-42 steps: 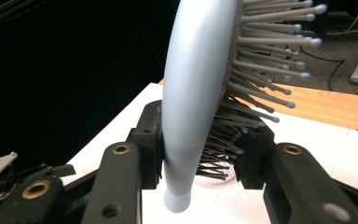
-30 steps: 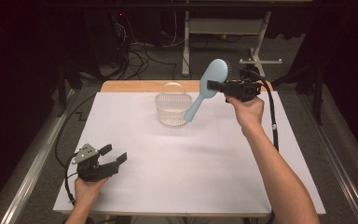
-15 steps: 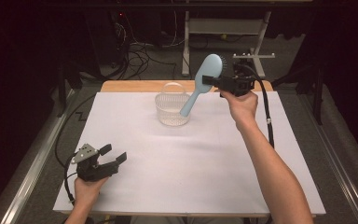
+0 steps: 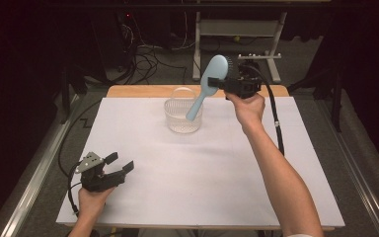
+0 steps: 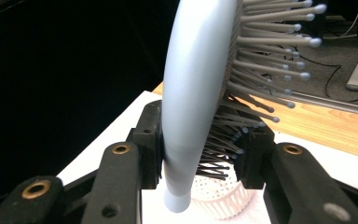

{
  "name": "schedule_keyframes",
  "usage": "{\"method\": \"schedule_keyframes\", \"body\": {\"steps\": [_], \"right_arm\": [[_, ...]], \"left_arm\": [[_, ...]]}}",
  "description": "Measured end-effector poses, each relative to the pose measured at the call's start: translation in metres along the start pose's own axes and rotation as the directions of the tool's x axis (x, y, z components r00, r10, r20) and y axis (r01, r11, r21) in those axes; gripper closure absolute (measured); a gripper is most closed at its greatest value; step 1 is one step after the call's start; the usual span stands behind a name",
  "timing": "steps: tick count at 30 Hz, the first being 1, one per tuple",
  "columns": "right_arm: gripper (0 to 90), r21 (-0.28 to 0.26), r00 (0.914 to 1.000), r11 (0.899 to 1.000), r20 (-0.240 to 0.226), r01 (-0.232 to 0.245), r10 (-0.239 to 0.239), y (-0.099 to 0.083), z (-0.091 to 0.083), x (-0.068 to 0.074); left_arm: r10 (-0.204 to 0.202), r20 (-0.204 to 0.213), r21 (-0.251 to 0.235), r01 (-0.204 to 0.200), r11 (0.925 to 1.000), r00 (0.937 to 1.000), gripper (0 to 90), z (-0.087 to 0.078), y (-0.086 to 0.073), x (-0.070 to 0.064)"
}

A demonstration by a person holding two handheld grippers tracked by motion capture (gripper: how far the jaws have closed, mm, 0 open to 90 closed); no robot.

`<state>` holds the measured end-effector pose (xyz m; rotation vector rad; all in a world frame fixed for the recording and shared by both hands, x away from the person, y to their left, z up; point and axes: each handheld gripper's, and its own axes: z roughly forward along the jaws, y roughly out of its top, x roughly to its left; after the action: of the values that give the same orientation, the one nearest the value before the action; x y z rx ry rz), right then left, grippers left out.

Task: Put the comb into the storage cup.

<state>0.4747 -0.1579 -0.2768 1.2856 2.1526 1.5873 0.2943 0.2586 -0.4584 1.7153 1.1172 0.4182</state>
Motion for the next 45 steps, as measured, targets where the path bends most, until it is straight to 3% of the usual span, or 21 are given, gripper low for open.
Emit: {"method": "schedule_keyframes", "body": {"steps": [20, 45], "right_arm": [[60.6, -0.002, 0.9992, 1.000, 0.038, 0.015, -0.015, 0.007, 0.030, 0.004], [60.1, 0.055, 0.9962, 0.996, 0.052, 0.067, -0.070, -0.011, 0.077, 0.016]], "left_arm": [[-0.005, 0.006, -0.004, 0.005, 1.0000, 1.0000, 23.6, 0.000, 0.000, 0.001], [-0.002, 0.010, -0.004, 0.002, 1.0000, 1.0000, 23.6, 0.000, 0.000, 0.001]]}}
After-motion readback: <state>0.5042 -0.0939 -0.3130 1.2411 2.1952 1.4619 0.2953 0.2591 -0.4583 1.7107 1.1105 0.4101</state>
